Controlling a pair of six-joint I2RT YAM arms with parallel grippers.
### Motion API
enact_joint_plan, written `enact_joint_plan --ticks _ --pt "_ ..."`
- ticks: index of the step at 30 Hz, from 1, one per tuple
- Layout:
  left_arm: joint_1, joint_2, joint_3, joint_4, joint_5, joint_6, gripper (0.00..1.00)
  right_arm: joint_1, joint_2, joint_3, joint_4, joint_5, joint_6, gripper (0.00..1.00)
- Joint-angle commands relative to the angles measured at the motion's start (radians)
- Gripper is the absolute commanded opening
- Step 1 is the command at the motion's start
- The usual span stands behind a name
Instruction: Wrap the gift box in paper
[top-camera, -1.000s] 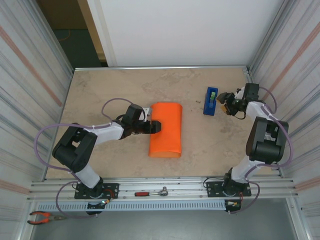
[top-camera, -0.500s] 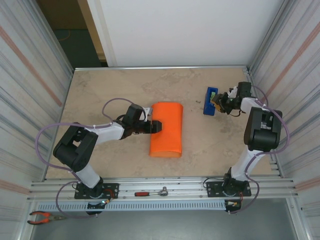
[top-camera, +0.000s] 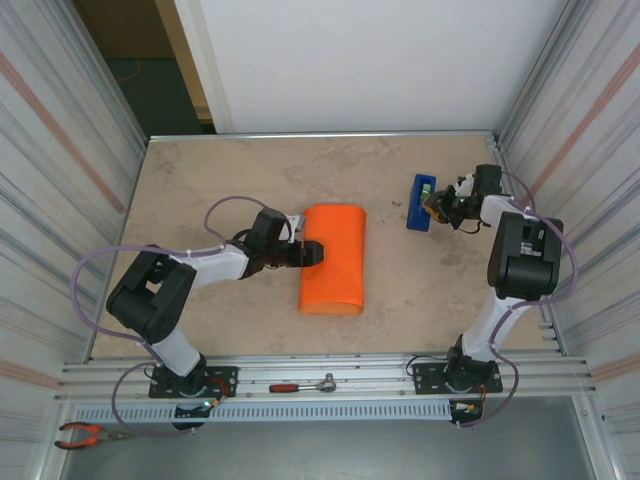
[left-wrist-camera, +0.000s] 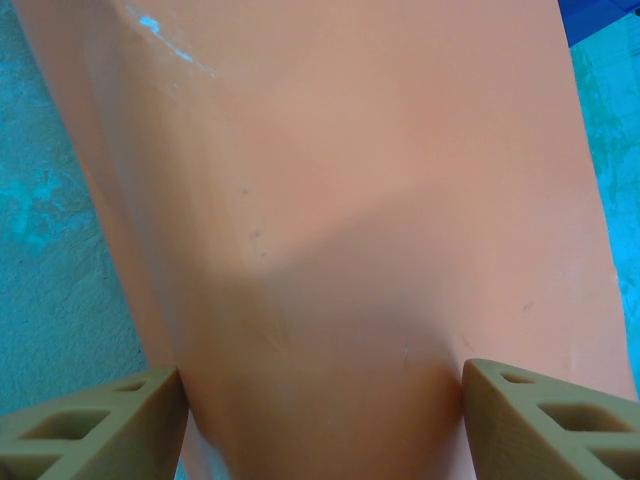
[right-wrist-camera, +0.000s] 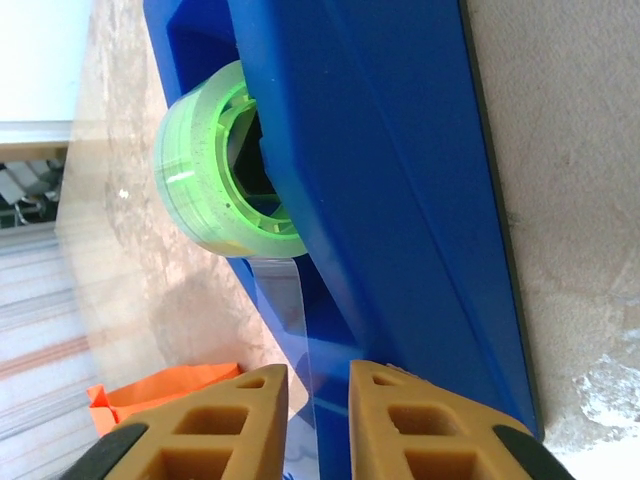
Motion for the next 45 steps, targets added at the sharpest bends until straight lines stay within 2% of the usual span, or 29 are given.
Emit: enact_joint_plan --ticks 1,6,26,45 --pt "-0.011 0.076 -0.042 -0.132 -0.072 0.008 0.70 0.008 0.025 0.016 -0.007 -0.046 -0.023 0.18" --pt "-0.011 0.073 -0.040 -0.134 -0.075 0.007 0.70 0.008 0.015 0.014 -0.005 -0.061 -0.013 0.00" --pt "-0.009 0.075 -0.054 -0.129 -0.078 0.004 0.70 0.014 -0.288 -0.170 0.118 -0.085 0.150 0.00" --pt "-0.009 0.075 -0.050 -0.125 -0.077 -0.001 0.70 0.020 -0.381 -0.380 0.163 -0.010 0.234 0.00"
